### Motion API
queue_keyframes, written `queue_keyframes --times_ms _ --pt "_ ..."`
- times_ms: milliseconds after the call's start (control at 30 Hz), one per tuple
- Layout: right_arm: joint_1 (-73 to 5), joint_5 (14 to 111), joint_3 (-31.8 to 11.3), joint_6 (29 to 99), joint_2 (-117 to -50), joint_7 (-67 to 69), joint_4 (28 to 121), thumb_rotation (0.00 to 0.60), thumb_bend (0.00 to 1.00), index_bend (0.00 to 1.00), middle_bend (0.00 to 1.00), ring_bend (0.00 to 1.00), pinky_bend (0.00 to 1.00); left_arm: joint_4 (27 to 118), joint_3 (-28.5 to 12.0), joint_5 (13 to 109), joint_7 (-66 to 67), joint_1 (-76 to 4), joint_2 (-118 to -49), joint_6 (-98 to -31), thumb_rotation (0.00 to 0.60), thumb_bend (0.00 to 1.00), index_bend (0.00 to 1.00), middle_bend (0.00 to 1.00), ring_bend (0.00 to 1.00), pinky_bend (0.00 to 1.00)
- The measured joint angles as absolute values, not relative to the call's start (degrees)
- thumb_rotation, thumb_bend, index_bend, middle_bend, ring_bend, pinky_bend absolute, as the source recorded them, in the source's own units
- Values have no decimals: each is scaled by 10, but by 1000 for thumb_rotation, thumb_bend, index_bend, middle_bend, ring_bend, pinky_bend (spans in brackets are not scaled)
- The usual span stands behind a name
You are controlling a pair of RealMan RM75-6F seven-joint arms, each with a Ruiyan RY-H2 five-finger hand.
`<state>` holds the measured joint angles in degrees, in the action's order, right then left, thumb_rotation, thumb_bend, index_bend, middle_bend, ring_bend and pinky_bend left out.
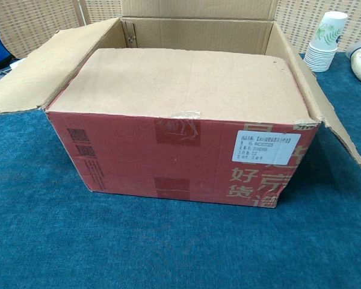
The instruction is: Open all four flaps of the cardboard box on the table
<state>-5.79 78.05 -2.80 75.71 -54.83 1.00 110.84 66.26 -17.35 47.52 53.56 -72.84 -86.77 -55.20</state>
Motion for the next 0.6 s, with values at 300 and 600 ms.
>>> queue_keyframes --times_ms 300,600 --pt "-61 775 -29 753 -549 11 1106 600 0 0 0 0 11 580 -170 454 517 -736 -916 -523 240 105 258 0 31 220" --pt "-62 773 -29 752 -549 10 1106 600 0 0 0 0 11 563 -175 437 506 -734 -927 -511 247 106 257 0 31 217"
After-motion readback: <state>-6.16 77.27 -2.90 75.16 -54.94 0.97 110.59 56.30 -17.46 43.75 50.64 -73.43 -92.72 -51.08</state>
